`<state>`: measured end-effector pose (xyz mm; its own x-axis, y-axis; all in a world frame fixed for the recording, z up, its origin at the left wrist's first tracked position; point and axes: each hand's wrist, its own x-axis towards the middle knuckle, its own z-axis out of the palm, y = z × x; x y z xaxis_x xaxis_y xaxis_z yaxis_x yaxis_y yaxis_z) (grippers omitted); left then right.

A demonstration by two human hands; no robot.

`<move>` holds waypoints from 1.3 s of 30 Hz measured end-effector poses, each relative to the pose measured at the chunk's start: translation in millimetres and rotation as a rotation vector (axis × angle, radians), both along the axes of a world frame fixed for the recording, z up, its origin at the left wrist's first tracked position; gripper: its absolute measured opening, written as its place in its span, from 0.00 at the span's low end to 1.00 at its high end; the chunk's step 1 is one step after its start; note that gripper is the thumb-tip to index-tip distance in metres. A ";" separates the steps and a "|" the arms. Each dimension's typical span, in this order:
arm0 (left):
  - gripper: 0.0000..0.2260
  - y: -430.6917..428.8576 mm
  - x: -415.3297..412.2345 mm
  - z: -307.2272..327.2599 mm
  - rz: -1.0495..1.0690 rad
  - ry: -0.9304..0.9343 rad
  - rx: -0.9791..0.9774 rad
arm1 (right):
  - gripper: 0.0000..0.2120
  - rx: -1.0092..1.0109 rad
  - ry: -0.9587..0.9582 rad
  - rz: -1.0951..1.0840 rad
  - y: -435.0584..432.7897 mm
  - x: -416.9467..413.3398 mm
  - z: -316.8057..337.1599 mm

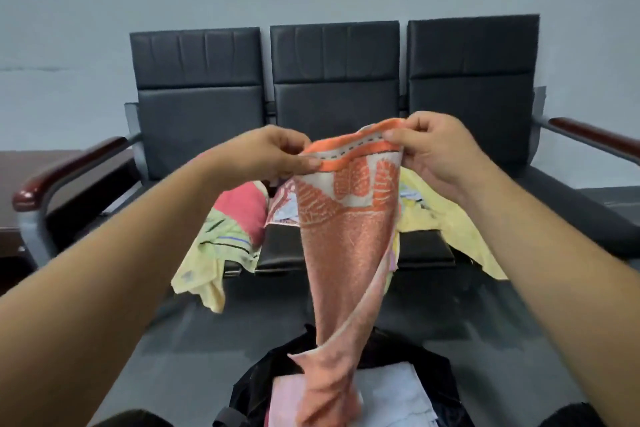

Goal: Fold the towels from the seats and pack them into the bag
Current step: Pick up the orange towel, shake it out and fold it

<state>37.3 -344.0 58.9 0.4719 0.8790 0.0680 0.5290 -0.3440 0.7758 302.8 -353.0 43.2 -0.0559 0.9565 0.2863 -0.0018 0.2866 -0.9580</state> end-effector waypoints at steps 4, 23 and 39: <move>0.14 -16.2 -3.8 78.3 -0.115 -0.269 0.006 | 0.08 0.137 0.101 0.105 -22.8 5.3 75.4; 0.08 -46.4 -6.3 73.4 0.021 0.585 0.234 | 0.13 0.112 -0.310 -0.139 -37.9 4.0 57.6; 0.07 -33.7 1.3 68.5 0.112 0.232 0.298 | 0.07 -0.135 -0.107 0.087 -5.3 11.4 29.3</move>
